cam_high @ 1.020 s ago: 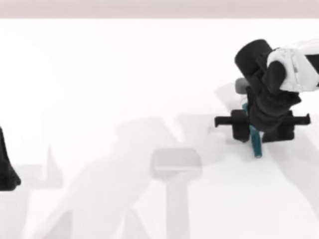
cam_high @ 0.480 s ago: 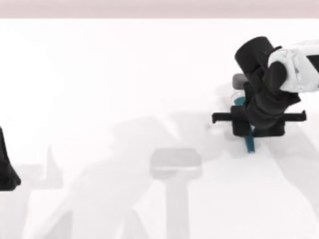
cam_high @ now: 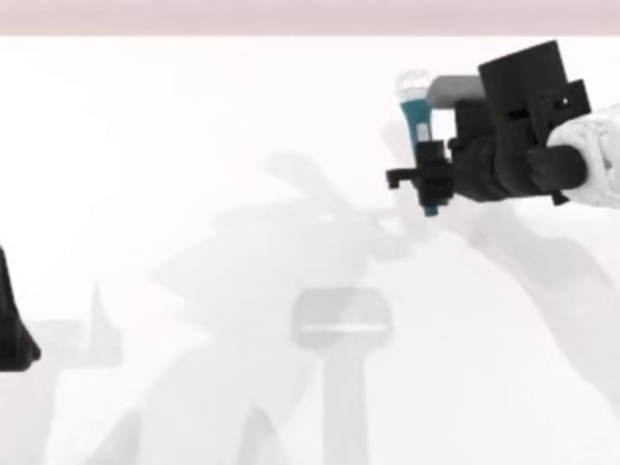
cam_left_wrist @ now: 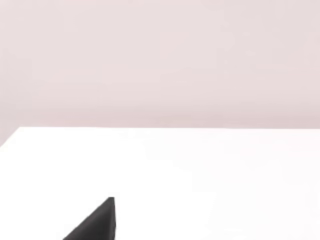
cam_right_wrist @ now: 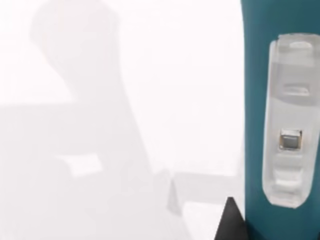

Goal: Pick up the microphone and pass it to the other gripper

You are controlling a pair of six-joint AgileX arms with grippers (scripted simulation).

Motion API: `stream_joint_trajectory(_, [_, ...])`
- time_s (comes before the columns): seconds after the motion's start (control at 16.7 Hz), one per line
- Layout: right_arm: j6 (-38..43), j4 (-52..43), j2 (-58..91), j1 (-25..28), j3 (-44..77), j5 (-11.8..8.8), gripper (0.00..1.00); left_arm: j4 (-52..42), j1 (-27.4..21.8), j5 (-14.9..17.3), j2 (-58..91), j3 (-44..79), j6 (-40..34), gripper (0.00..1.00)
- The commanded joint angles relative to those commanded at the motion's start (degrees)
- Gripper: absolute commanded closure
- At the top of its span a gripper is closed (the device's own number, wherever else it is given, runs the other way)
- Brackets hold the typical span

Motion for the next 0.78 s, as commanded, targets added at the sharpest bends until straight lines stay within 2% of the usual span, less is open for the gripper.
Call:
stream_joint_trajectory(0.3, [-6.73,27.23,-6.32,-0.17,-7.98,-7.6,1.0,0.0,0.0,0.0,0.0,0.0,0.0,0.0])
stream_joint_trajectory(0.48, [-10.29,39.61,-10.41,-0.28,-11.67,-11.35,1.0,0.0,0.0,0.0,0.0,0.0,0.0,0.0])
stream_joint_trajectory(0.66, [-12.78,46.62,-13.77,-0.44,-13.95,-13.83,1.0,0.0,0.0,0.0,0.0,0.0,0.0,0.0])
stream_joint_trajectory(0.78, [-13.45,48.28,-14.75,-0.48,-14.5,-14.43,1.0,0.0,0.0,0.0,0.0,0.0,0.0,0.0])
